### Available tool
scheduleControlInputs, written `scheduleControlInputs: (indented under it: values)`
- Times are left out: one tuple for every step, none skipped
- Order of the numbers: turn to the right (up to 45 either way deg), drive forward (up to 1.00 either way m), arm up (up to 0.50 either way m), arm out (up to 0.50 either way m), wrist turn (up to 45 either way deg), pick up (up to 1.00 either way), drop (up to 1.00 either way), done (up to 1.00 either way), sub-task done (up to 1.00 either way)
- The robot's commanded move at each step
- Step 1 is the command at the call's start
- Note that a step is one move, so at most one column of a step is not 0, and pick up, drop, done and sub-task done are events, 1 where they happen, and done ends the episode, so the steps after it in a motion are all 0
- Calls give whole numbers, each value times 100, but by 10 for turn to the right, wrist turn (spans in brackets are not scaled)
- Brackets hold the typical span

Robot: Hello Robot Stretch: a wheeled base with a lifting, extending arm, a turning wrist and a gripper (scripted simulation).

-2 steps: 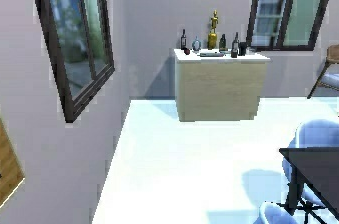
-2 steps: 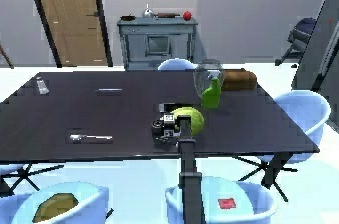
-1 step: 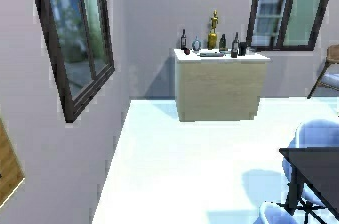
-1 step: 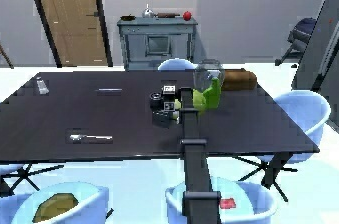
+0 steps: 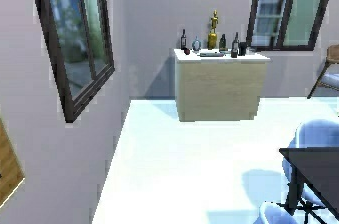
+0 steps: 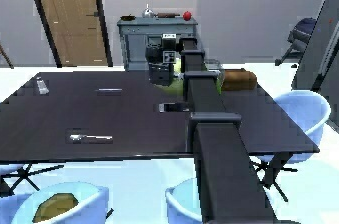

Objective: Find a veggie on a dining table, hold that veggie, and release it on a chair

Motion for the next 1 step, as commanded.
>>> scheduleControlInputs:
  values:
    - [0,0,0,0,-450,0,0,0,0]
